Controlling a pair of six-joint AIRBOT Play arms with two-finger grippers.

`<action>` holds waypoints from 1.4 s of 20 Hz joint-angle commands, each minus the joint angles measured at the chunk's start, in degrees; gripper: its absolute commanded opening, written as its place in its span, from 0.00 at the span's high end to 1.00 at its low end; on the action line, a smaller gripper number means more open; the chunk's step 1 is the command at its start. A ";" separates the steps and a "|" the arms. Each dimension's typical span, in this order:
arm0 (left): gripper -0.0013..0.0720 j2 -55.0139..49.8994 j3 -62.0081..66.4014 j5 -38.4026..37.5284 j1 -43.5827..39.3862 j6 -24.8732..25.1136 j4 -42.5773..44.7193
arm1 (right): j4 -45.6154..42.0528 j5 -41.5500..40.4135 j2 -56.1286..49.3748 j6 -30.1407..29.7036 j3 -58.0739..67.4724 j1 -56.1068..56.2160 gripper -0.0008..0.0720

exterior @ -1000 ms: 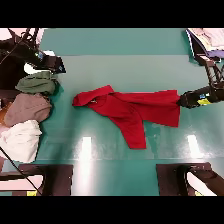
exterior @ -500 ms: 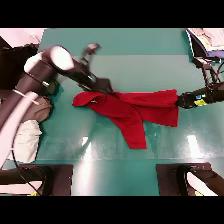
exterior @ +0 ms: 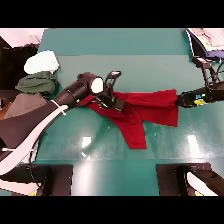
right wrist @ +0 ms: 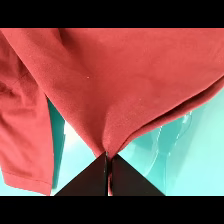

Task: Fold the shirts.

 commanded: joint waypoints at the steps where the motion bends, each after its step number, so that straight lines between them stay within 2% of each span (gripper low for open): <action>1: 0.10 1.07 1.16 -4.09 5.18 0.48 4.35 | -0.04 -0.11 -0.02 -0.52 -0.02 0.00 0.96; 6: 0.10 2.34 1.05 -13.40 17.09 4.72 5.46 | -0.17 -0.09 -0.02 -0.52 -0.02 -0.02 0.96; 8: 0.10 2.47 0.87 -16.57 19.54 6.97 6.84 | -0.15 -0.35 -0.02 -0.50 -0.02 -0.02 0.96; 10: 0.10 2.78 0.87 -17.35 19.56 7.15 12.46 | -0.15 -0.63 -0.04 -0.50 -0.02 -0.02 0.96; 17: 0.10 2.67 -5.11 -12.22 19.47 7.19 13.49 | -0.02 -1.16 -0.02 -0.48 -0.02 0.00 0.96; 21: 0.10 2.43 -9.40 -3.63 19.47 7.19 10.88 | 0.00 -1.09 -0.02 -0.48 -0.02 0.00 0.96; 24: 0.11 2.38 -9.42 -1.53 19.47 7.15 10.71 | 0.02 -1.09 -0.02 -0.48 -0.02 0.00 0.96; 26: 0.65 2.38 -9.44 -0.76 19.47 7.17 10.69 | 0.00 -1.16 -0.02 -0.48 -0.02 0.00 0.96; 27: 0.74 2.38 -9.44 -0.42 19.47 7.17 10.69 | 0.02 -1.20 -0.02 -0.48 -0.02 0.00 0.96; 28: 0.74 2.38 -9.44 -0.37 19.47 7.17 10.67 | 0.02 -1.16 -0.02 -0.48 -0.02 0.00 0.96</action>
